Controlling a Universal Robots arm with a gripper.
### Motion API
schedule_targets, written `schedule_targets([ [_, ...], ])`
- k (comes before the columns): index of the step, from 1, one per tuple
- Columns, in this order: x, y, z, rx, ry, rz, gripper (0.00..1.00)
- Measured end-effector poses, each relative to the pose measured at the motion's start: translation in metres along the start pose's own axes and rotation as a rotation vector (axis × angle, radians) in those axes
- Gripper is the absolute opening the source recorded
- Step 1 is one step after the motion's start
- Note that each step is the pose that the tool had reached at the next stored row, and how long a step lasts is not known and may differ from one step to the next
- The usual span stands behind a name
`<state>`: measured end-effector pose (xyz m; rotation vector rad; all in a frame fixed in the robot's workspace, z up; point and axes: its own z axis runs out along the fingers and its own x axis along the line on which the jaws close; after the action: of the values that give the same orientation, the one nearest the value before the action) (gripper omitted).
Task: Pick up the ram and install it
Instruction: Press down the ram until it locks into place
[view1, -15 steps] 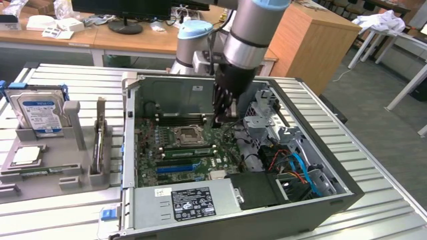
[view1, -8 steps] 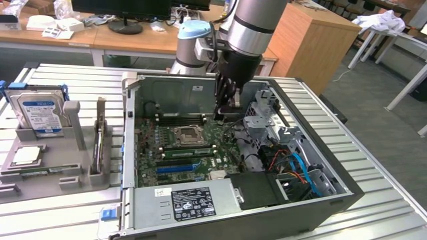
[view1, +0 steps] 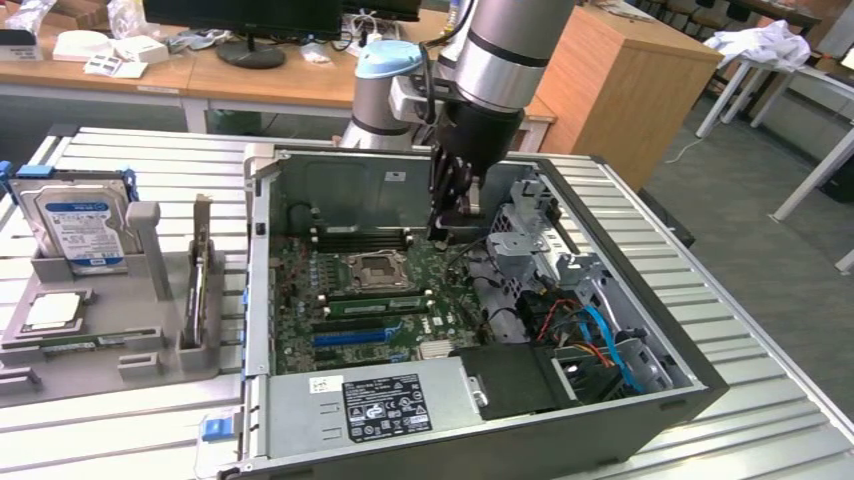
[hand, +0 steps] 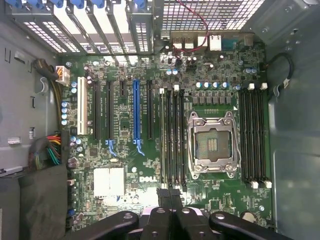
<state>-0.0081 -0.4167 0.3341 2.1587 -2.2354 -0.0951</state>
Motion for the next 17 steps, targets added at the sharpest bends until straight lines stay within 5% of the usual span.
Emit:
schedule_targets([
  [6,-0.0009,0.0,0.0,0.0004,-0.0009,0.012,0.11],
  [17,-0.0009,0.0,0.0004,0.0041,-0.0138,0.205,0.11],
])
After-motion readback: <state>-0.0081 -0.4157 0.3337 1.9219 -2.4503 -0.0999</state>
